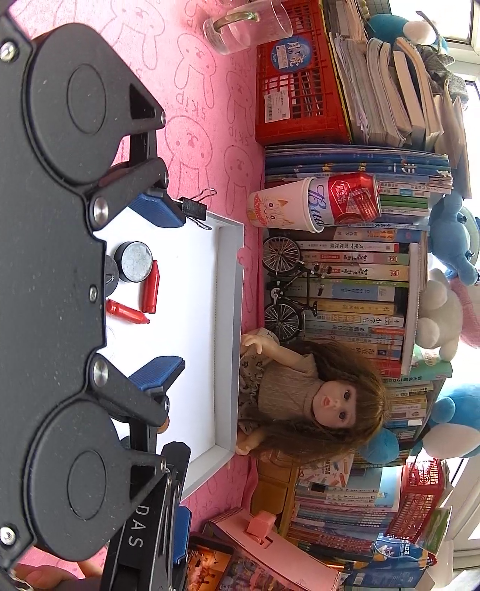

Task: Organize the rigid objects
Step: 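Lift both open tools up and back out of the tray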

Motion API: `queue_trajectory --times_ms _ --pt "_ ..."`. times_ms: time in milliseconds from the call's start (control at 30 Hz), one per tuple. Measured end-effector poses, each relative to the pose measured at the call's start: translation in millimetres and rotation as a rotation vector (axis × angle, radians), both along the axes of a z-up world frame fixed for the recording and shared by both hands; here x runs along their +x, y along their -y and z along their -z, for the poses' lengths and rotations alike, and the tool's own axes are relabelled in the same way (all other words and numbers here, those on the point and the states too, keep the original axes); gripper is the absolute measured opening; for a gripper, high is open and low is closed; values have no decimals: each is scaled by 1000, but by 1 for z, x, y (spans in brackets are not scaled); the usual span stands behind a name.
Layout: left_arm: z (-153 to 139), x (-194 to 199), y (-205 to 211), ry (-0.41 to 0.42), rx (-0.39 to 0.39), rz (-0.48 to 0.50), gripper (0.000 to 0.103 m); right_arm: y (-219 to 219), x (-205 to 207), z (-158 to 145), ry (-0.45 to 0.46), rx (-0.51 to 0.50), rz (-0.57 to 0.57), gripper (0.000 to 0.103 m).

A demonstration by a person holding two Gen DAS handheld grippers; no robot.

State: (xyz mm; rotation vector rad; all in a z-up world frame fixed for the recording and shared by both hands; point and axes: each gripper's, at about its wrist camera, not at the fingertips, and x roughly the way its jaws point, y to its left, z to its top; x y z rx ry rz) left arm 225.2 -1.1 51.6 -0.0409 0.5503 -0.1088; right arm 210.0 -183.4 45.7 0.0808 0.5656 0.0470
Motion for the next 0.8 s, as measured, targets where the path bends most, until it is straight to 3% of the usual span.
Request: queue_trajectory --times_ms 467,800 --pt "-5 -36 0 41 36 11 78 4 -22 -5 1 -15 -13 86" --pt "5 -63 -7 13 21 9 78 12 -46 4 -9 -4 -5 88"
